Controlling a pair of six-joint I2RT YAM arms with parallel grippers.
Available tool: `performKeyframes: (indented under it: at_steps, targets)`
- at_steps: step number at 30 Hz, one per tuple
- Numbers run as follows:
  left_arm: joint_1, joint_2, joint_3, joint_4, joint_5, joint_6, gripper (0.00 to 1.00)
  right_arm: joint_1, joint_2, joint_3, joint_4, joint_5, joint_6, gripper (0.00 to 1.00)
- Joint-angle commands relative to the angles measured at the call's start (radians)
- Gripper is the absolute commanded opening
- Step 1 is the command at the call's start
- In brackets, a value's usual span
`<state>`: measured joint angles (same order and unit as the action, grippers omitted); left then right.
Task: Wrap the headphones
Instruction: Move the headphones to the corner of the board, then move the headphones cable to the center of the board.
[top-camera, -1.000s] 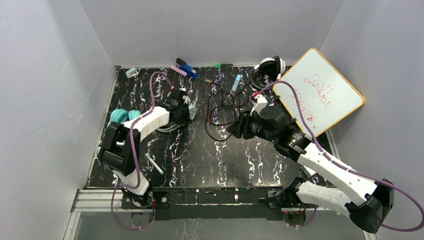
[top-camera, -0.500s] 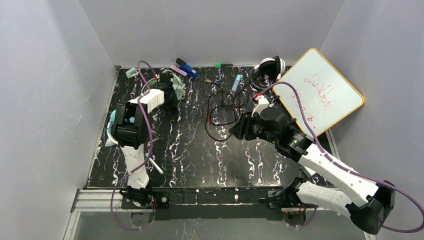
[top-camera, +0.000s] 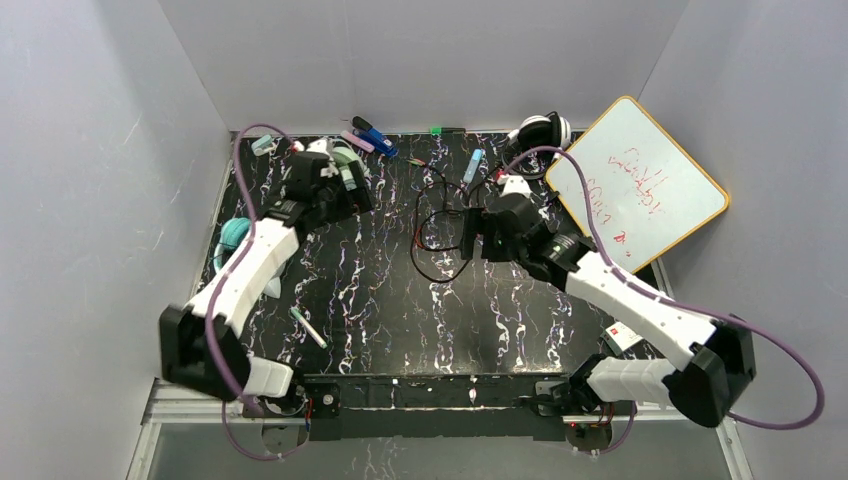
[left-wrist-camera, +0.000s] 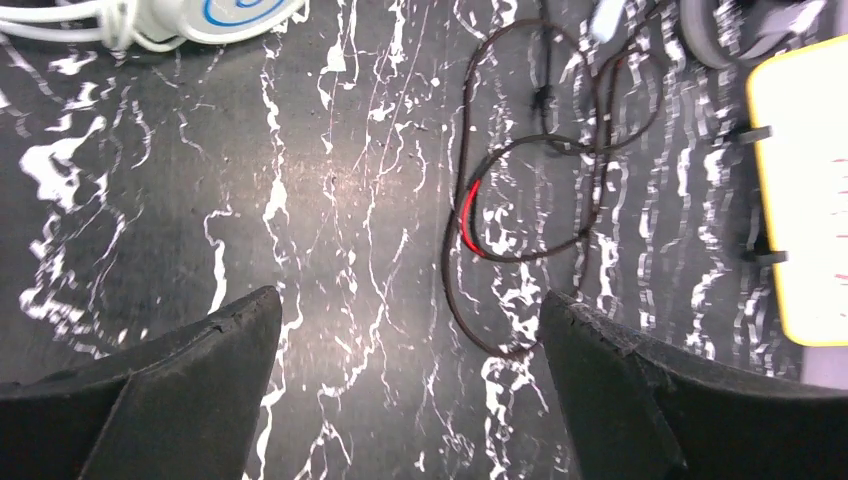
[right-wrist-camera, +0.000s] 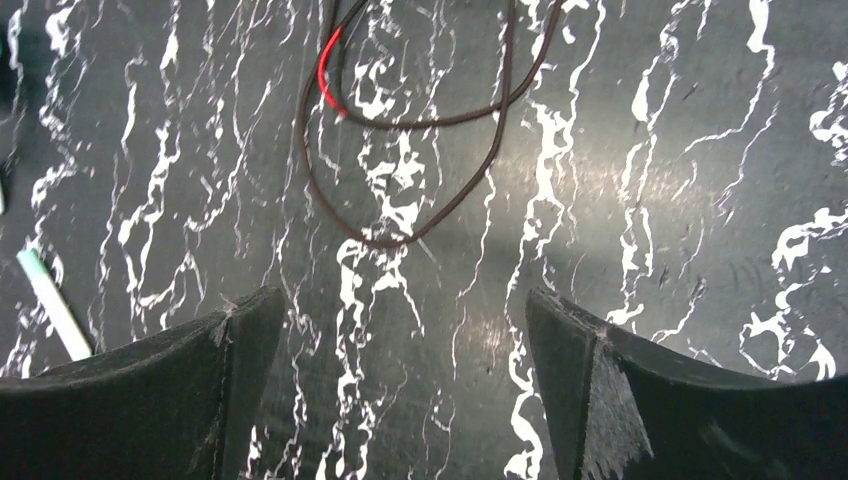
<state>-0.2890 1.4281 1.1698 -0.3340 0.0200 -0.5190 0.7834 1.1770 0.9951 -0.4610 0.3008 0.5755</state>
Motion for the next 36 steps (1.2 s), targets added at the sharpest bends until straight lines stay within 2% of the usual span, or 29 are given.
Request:
performKeyframes:
  at_steps: [1,6,9,12,15,19,24,28,36]
  targets:
    - [0.012,-0.179,-0.068,-0.164,-0.066,-0.058,0.98,-0.016,0.117,0.133,-0.041,0.101,0.026,0.99]
    - [0.016,-0.248,-0.064,-0.27,-0.083,-0.081,0.98,-0.033,0.291,0.254,-0.116,0.054,0.101,0.99]
    - [0.016,-0.28,-0.067,-0.284,-0.062,0.019,0.98,-0.033,0.351,0.27,-0.119,0.048,0.144,0.99]
    - [0.015,-0.349,-0.117,-0.286,-0.092,0.019,0.98,-0.038,0.41,0.268,-0.104,0.06,0.205,0.97]
    - [0.015,-0.383,-0.181,-0.256,0.018,0.047,0.98,-0.054,0.491,0.301,-0.135,0.065,0.252,0.91]
    - [0.013,-0.385,-0.241,-0.232,0.199,0.07,0.97,-0.071,0.605,0.347,-0.149,0.07,0.251,0.85]
    - [0.014,-0.447,-0.289,-0.232,0.216,0.096,0.96,-0.101,0.674,0.357,-0.106,0.102,0.239,0.81]
    - [0.014,-0.482,-0.311,-0.232,0.262,0.108,0.96,-0.12,0.745,0.389,-0.089,0.121,0.218,0.8]
    - [0.014,-0.488,-0.321,-0.231,0.248,0.084,0.94,-0.16,0.828,0.399,-0.014,0.088,0.219,0.8]
